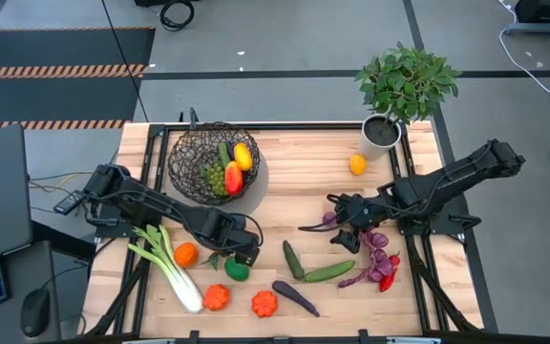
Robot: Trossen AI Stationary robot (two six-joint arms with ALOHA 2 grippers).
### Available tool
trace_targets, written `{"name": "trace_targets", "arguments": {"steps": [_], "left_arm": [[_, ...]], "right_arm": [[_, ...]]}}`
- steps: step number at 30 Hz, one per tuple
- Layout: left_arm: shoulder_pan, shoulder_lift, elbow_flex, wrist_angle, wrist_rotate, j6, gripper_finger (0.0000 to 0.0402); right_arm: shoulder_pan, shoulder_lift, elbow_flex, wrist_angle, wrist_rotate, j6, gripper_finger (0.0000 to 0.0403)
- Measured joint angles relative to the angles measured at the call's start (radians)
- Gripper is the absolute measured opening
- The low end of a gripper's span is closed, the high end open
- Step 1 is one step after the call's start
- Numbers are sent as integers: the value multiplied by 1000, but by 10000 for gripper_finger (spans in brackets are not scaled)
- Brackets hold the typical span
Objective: Build produce basket
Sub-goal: Put the orange carrot into the black wire basket
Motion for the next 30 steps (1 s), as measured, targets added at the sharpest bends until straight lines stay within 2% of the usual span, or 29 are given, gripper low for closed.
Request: {"name": "trace_targets", "arguments": {"steps": [6, 13, 20, 26, 30], "left_arm": [[1, 0, -74, 23, -21, -94, 293], [2, 0, -128, 62, -34, -100, 293], [5, 0, -111, 40, -67, -101, 293], [14, 0, -111, -63, -90, -74, 293], [17, 0, -122, -46, -99, -43, 293]], "right_arm": [[6, 0, 0, 7, 13, 20, 348], [6, 0, 0, 10, 13, 42, 348], [6, 0, 0, 9, 5, 47, 348], [-9, 0, 0, 10, 3, 47, 348], [-27, 0, 0, 11, 3, 50, 348]]}}
